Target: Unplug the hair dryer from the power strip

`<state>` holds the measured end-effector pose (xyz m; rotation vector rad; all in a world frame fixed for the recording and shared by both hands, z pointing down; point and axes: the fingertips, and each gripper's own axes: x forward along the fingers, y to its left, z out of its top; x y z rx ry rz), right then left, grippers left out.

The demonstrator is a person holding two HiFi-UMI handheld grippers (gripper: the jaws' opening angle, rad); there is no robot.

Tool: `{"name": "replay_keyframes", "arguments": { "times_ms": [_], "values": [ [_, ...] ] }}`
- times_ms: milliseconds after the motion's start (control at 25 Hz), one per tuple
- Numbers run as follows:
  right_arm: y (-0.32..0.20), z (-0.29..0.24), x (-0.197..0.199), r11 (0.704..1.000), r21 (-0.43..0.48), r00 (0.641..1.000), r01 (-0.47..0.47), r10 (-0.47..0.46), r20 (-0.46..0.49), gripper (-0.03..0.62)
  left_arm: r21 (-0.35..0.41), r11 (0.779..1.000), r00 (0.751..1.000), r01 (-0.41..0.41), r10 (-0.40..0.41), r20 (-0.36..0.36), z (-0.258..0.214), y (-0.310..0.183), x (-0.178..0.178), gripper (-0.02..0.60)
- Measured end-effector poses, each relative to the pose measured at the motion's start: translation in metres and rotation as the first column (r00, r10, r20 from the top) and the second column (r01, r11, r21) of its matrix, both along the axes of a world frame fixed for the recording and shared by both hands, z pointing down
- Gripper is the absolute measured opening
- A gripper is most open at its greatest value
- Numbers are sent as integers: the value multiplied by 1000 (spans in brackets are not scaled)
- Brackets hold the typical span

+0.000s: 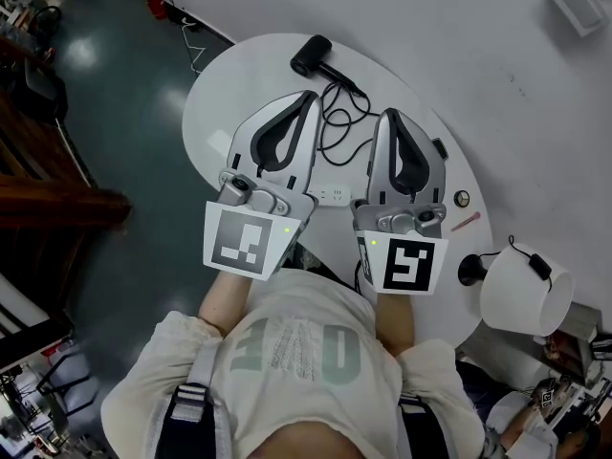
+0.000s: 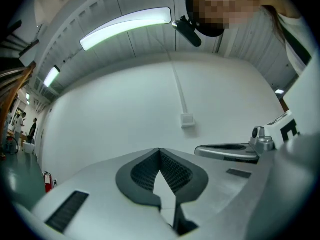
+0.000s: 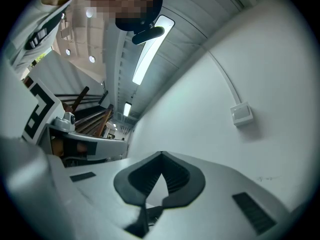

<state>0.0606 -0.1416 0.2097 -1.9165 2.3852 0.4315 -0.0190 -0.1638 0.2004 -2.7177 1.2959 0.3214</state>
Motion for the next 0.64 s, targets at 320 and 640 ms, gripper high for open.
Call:
{"name": "replay_keyframes", "arguments": {
  "times_ms": [320, 640],
  "values": [
    [-3, 2, 3, 1000, -2, 1000, 1, -1, -24, 3, -4, 1000, 1000, 3, -3, 17, 3, -1, 4, 7],
    [-3, 1, -1, 1000, -2, 999, 30, -30, -15, 3, 4, 1000, 999, 22, -22, 28, 3, -2, 1, 6]
  ]
}}
